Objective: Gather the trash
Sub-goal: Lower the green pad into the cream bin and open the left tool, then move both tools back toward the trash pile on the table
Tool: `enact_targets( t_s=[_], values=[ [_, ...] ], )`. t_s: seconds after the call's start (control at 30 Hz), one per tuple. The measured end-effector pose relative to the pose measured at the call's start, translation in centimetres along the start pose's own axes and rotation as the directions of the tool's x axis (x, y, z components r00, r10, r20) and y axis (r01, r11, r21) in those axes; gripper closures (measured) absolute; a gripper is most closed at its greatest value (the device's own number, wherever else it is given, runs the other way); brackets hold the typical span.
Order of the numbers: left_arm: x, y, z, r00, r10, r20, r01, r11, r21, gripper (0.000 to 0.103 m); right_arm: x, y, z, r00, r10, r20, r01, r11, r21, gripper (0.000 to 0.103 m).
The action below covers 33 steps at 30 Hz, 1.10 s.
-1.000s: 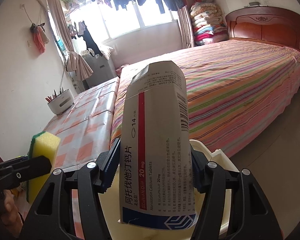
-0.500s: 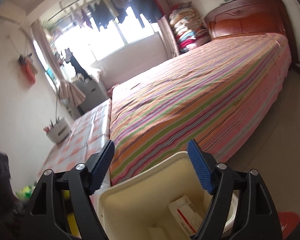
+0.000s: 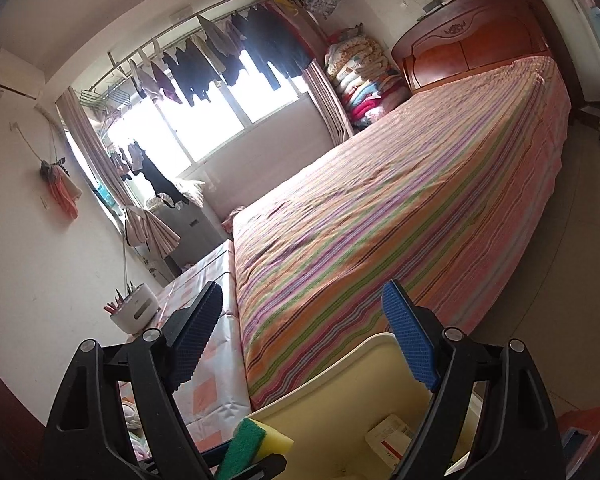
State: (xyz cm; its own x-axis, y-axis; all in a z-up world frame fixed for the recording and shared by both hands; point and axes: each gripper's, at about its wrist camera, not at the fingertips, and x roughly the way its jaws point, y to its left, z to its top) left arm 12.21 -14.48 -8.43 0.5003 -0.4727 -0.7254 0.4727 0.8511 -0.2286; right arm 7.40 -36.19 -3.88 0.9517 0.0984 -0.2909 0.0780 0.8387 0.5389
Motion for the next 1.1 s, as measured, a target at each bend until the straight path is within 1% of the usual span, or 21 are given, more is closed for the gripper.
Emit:
enact_targets(
  t_s=[0.17,0.27,0.47,0.53,0.7,0.83,1.0,1.1],
  values=[
    [0.3,0.0,0.0,1.000,0.024,-0.020,-0.024,1.000,0.011,0.030,0.0,0.2,-0.1,1.000,0.007,-0.001,-0.007,1.000,0.002,0.022],
    [0.3,0.2,-0.1,0.999,0.028,-0.025,-0.028,1.000,0.006,0.028,0.2,0.3,-0.2,1.000,0.013,-0.006,-0.013,1.000,0.012,0.022],
    [-0.3,1.0,-0.1,1.000,0.000,-0.011,0.000,0.999,-0.036,0.028,0.5,1.1,-0.1,0.999,0.031,-0.005,-0.031,0.999,0.031,0.020],
    [-0.9,1.5,0.0,1.000,0.002,0.015,-0.001,0.999,-0.052,0.028,0.6,1.3,-0.1,0.999,0.034,-0.006,-0.034,0.999,0.027,0.020],
    [-3.3,2.4,0.1,0.995,0.048,0.086,-0.042,0.997,-0.066,0.028,1.0,1.6,-0.3,0.999,0.042,-0.015,-0.041,0.999,0.033,0.020],
    [-5.6,3.6,0.5,0.988,0.074,0.138,-0.061,0.994,-0.094,0.028,1.3,2.1,-0.5,0.998,0.051,-0.025,-0.051,0.998,0.029,0.020],
    [-8.6,5.5,1.0,0.977,0.112,0.179,-0.087,0.986,-0.143,0.028,2.0,3.7,-1.0,0.996,0.073,-0.052,-0.073,0.997,-0.002,0.020],
    [-10.5,6.9,1.1,0.968,0.149,0.203,-0.113,0.978,-0.176,0.028,2.6,4.8,-1.6,0.994,0.087,-0.072,-0.088,0.996,-0.018,0.020]
  ],
)
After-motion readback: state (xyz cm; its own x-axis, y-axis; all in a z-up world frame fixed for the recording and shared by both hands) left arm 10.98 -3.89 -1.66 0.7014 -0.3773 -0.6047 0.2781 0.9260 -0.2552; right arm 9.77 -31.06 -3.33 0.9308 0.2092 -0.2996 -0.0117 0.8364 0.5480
